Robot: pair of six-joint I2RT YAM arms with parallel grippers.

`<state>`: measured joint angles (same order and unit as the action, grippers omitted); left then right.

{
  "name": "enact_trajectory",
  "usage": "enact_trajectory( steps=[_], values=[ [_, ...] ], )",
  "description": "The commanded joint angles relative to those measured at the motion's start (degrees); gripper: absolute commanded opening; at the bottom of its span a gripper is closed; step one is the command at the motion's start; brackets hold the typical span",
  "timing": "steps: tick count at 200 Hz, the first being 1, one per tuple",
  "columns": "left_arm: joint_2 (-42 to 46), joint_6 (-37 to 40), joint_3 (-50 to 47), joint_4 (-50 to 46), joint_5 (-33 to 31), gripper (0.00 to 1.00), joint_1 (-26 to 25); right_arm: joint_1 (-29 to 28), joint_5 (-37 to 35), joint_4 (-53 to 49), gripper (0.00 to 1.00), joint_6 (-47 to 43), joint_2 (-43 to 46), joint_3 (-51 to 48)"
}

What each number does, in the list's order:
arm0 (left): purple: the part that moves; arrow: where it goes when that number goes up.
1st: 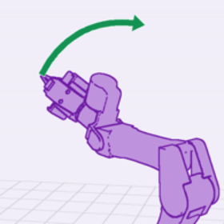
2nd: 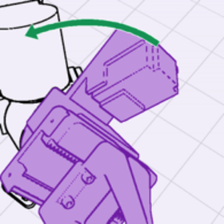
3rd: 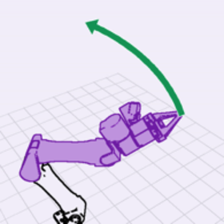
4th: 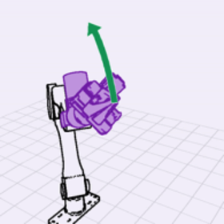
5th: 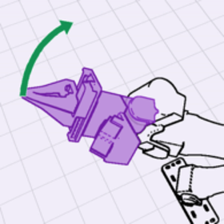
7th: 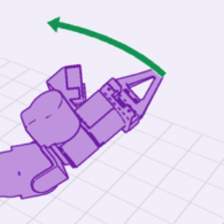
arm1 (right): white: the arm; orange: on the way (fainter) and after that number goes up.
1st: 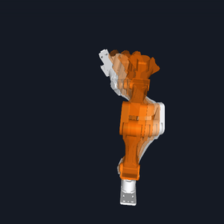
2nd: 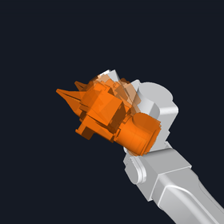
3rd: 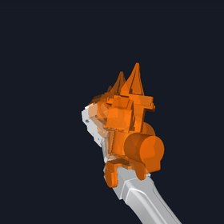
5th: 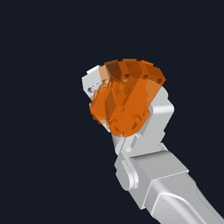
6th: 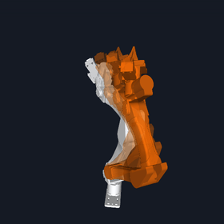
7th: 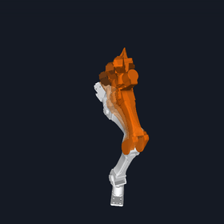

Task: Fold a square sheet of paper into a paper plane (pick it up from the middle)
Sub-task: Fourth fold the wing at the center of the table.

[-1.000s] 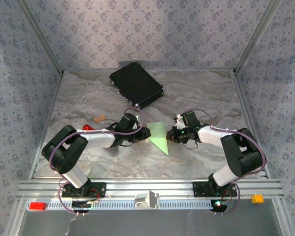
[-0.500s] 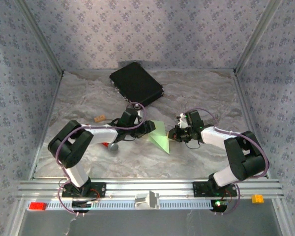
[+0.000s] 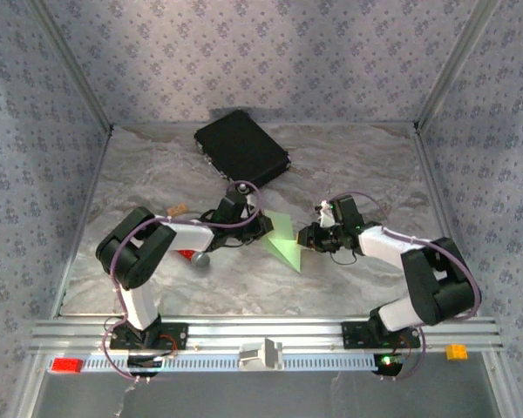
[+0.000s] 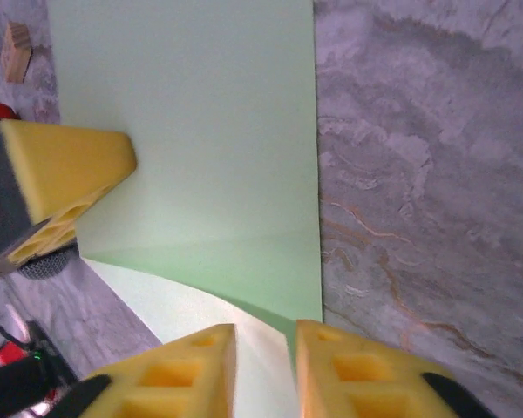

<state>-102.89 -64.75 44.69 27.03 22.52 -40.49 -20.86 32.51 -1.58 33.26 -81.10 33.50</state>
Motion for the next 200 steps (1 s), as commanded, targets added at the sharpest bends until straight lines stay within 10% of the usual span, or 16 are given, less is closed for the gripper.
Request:
enact_trajectory(
  steps=[1, 76, 200],
  values=[
    [2.7, -3.3, -3.4, 3.9, -3.0, 0.01, 0.0, -0.8, -6.5, -4.2, 0.37, -2.1, 5.4, -0.8],
    [6.4, -3.8, -4.0, 1.1, -6.9, 0.09, -2.1, -26.7, -43.9, 15.7, 0.53, -23.4, 21.2, -14.3],
    [4.0, -2.5, -0.9, 2.3, -2.7, 0.17, -2.3, -39.1, -59.0, 22.5, 0.49, -35.3, 4.9, -12.1]
  ],
)
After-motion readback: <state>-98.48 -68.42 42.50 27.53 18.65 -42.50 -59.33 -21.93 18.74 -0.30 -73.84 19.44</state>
